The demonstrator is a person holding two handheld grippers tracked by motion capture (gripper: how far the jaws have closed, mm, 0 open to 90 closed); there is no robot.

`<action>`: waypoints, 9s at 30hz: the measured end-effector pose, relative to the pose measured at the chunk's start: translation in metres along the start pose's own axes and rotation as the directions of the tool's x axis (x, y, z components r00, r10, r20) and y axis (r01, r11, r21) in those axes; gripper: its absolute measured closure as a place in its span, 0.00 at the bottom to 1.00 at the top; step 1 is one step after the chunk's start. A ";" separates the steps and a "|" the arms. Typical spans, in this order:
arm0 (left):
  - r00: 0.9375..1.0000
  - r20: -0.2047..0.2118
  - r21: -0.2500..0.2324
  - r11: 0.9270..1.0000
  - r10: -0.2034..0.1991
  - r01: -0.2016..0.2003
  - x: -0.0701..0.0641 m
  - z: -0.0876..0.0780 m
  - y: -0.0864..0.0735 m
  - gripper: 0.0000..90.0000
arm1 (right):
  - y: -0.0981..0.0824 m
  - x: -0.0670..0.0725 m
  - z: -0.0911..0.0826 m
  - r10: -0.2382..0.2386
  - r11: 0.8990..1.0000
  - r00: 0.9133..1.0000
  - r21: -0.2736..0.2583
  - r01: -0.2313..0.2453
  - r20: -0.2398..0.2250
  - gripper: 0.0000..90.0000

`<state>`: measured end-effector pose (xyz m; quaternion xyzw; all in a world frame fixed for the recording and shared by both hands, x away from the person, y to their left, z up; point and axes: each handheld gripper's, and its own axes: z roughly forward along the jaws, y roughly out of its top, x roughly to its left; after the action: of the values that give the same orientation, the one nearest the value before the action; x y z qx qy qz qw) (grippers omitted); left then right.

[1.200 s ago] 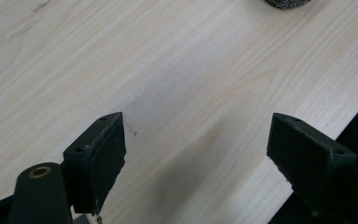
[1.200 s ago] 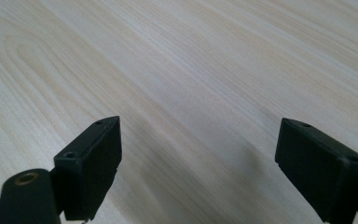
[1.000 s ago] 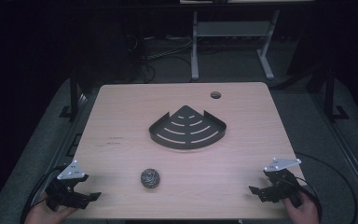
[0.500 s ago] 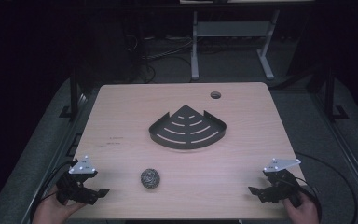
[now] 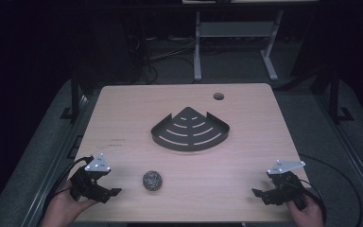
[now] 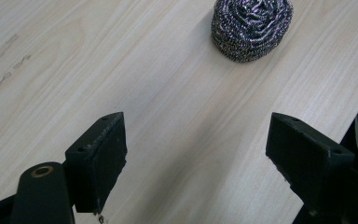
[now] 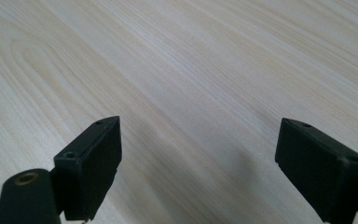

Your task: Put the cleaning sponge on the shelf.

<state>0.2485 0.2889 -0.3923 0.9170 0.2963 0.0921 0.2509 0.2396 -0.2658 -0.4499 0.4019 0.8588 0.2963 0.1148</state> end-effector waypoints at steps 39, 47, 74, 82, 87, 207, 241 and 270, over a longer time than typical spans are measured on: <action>0.996 0.059 0.027 0.997 0.067 -0.068 -0.020 0.031 0.034 0.21 | 0.002 0.001 0.000 -0.011 1.000 1.000 0.001 0.011 0.000 0.16; 0.995 0.071 0.033 0.997 0.070 -0.073 -0.022 0.035 0.039 0.21 | 0.001 0.000 0.000 -0.010 1.000 1.000 0.000 0.010 0.000 0.16; 0.991 0.098 0.054 0.994 0.092 -0.098 -0.027 0.052 0.057 0.21 | 0.001 0.000 0.001 -0.011 1.000 1.000 0.003 0.011 -0.006 0.16; 0.989 0.108 0.062 0.993 0.098 -0.105 -0.028 0.056 0.060 0.21 | 0.001 -0.001 0.000 -0.009 1.000 1.000 0.003 0.009 -0.006 0.16; 0.988 0.113 0.066 0.992 0.103 -0.111 -0.029 0.059 0.061 0.21 | 0.000 -0.001 0.000 -0.008 1.000 1.000 0.002 0.008 -0.007 0.16; 0.980 0.170 0.081 0.990 0.100 -0.115 -0.010 0.077 0.135 0.35 | 0.000 0.002 0.001 -0.006 1.000 1.000 -0.005 0.006 -0.020 0.16; 0.972 0.184 0.081 0.983 0.149 -0.166 0.000 0.077 0.181 0.35 | -0.001 0.001 0.002 -0.003 1.000 1.000 -0.005 0.003 -0.029 0.16; 0.971 0.177 0.092 0.980 0.159 -0.177 0.018 0.098 0.219 0.35 | 0.004 0.004 0.005 -0.005 1.000 0.999 -0.009 0.005 -0.034 0.16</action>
<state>0.4034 0.1064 -0.3633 0.9553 0.1999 0.0191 0.2169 0.2416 -0.2590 -0.4513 0.3941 0.8603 0.3066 0.1025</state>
